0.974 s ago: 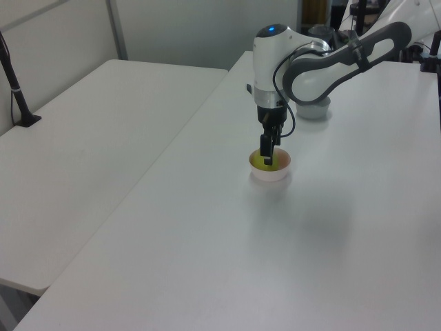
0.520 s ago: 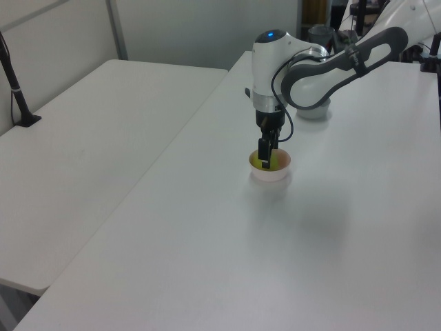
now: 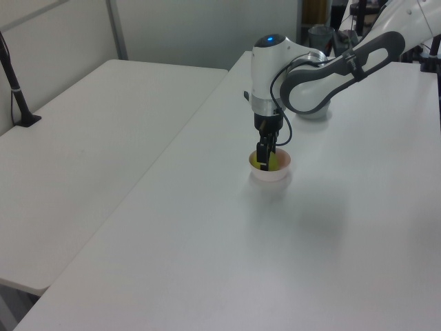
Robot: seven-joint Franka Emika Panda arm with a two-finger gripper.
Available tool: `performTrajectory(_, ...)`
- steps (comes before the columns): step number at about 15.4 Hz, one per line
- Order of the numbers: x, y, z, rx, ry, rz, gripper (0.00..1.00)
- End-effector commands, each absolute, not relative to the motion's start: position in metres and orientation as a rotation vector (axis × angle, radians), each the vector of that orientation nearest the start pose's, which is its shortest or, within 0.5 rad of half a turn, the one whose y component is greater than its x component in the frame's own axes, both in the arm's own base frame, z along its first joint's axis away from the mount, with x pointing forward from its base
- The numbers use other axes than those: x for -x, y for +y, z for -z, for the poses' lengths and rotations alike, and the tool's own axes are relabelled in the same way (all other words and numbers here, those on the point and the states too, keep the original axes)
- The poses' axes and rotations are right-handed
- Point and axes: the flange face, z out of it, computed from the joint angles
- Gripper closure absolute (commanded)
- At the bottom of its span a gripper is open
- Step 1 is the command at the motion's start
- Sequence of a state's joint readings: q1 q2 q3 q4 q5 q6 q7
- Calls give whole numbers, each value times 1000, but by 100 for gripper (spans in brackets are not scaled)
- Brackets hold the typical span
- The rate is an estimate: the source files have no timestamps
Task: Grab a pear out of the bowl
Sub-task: 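Close the gripper around the green pear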
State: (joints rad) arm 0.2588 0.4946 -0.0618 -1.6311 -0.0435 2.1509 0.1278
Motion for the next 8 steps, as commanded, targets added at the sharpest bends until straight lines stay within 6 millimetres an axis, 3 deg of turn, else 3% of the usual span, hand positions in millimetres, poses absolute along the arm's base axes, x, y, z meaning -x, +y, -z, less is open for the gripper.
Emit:
performTrajectory(1,-671,140,-332,3212,-165,88,46)
performTrajectory(3,-670,140,-333,3212,-165,88,53)
performTrajectory(6,-668,140,-341,3212,-161,78,53)
performTrajectory(8,-662,137,-360,3216,-158,41,53)
